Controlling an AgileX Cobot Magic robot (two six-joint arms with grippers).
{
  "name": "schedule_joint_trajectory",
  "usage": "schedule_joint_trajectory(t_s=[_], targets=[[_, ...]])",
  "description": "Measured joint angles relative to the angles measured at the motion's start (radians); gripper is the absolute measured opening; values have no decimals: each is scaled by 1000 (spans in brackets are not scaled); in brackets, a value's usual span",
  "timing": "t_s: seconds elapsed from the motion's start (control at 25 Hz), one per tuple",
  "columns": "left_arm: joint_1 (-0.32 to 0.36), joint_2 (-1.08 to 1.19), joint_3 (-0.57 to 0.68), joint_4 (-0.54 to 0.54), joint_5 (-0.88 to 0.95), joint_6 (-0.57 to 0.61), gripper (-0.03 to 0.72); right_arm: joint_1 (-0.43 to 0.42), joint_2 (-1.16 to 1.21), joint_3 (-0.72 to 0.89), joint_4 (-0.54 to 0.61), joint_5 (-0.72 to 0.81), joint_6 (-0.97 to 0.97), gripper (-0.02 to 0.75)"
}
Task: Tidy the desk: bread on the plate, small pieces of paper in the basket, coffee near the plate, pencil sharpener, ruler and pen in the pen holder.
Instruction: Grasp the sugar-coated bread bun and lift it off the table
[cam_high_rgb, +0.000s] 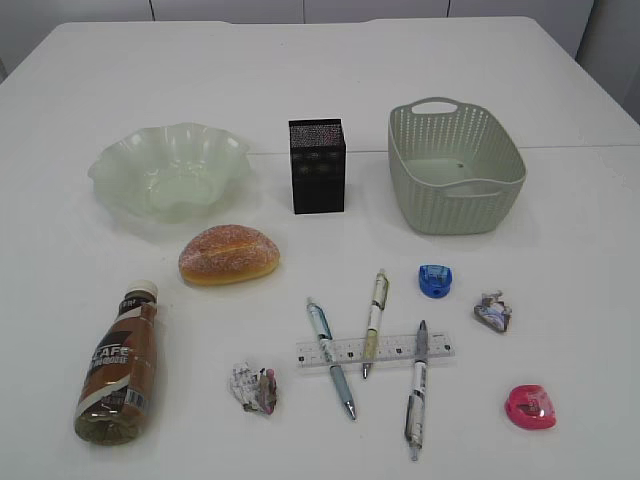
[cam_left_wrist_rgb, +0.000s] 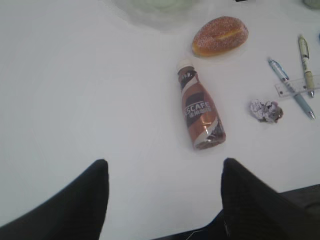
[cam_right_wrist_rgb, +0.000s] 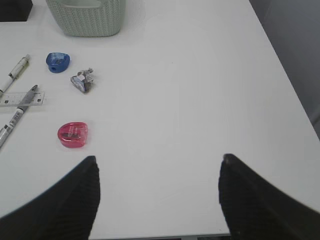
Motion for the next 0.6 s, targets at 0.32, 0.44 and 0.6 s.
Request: schedule_joint_trajectory(t_s=[0.32,0.44,0.6], targets=[[0,268,-243,-11,0,6,506,0,0,-25,-62,16,13,574],[-8,313,-298,-11,-2,24,506,0,0,-27,-62,48,27,574],[-62,343,-327,-9,-2,30,506,0,25,-36,-36,95,31,574]])
